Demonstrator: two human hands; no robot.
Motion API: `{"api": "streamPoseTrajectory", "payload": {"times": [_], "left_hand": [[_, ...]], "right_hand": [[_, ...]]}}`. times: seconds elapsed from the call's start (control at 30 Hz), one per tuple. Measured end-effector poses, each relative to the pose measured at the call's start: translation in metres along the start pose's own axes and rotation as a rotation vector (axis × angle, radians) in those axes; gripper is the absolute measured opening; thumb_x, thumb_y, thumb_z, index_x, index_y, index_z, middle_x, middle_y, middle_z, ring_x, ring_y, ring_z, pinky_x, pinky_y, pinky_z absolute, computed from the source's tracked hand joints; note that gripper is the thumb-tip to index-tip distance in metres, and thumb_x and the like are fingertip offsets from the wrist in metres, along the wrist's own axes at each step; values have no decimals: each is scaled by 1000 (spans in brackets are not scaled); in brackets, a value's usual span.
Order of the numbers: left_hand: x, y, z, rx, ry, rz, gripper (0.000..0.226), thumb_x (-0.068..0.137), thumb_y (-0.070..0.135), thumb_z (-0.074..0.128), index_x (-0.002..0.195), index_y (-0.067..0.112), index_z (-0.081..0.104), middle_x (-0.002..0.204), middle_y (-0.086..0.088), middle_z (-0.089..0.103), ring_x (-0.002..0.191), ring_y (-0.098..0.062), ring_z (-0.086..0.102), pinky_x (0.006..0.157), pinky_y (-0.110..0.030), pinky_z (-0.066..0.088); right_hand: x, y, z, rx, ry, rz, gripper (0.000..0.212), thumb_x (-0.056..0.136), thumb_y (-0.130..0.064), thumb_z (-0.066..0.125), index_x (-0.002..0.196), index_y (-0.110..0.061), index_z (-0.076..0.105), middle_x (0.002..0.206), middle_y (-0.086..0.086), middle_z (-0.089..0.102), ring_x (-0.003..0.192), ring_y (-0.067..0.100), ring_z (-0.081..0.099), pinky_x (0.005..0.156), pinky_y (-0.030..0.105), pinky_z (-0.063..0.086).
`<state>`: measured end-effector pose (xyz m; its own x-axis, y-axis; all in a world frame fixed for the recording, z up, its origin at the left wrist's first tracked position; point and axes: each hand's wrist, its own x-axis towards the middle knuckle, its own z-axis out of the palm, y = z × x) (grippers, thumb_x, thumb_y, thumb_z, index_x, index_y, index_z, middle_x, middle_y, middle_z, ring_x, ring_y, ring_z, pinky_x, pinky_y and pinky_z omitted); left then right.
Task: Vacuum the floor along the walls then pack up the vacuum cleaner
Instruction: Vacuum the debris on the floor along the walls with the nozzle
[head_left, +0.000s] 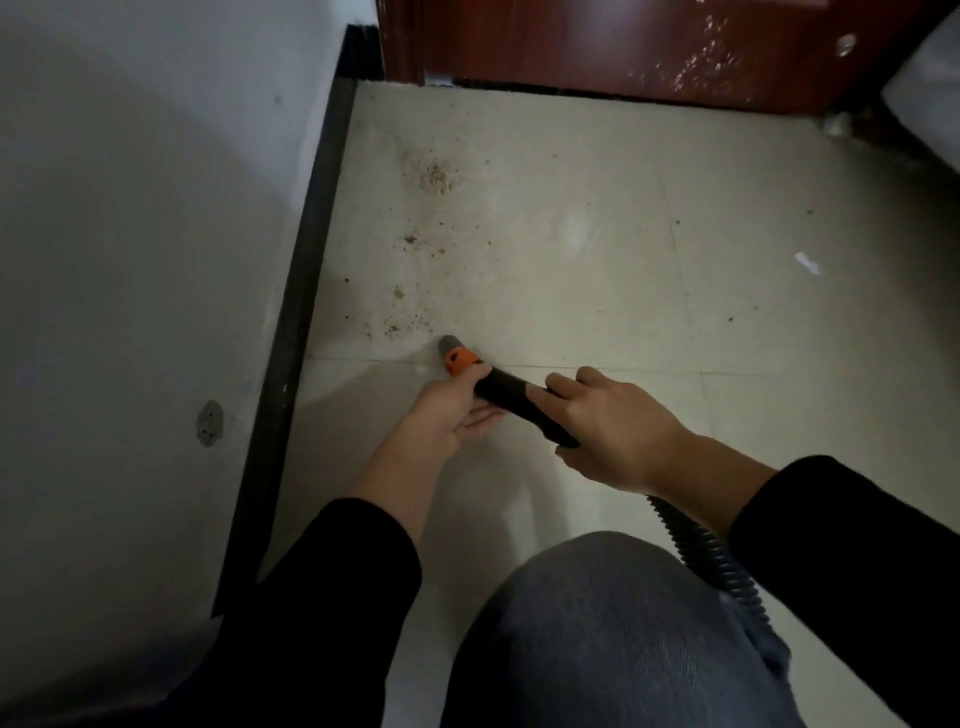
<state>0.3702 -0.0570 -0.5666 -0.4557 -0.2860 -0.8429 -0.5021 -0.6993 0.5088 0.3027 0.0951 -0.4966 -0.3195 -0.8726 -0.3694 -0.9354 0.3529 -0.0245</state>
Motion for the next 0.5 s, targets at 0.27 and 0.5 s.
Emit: {"api": "streamPoseTrajectory", "payload": {"times": [0.27,0.5], "left_hand": [[8,3,15,-118,-59,7,27,97,23,59,110,0,59,87,-10,67,80,-17,66,65,-25,55],[12,3,9,-213,7,8,30,96,29,60,111,3,59,88,-9,69,79,-15,68,71,-25,56]], "right_hand": [[3,19,-11,-5,-30,-1,46,89,-25,57,134,-19,44,110,-2,51,85,16,35,65,34,44],[20,17,-16,-72,-36,-45,55,92,-28,55,143,-21,35,117,-3,51,96,19,43,70,32,44]]}}
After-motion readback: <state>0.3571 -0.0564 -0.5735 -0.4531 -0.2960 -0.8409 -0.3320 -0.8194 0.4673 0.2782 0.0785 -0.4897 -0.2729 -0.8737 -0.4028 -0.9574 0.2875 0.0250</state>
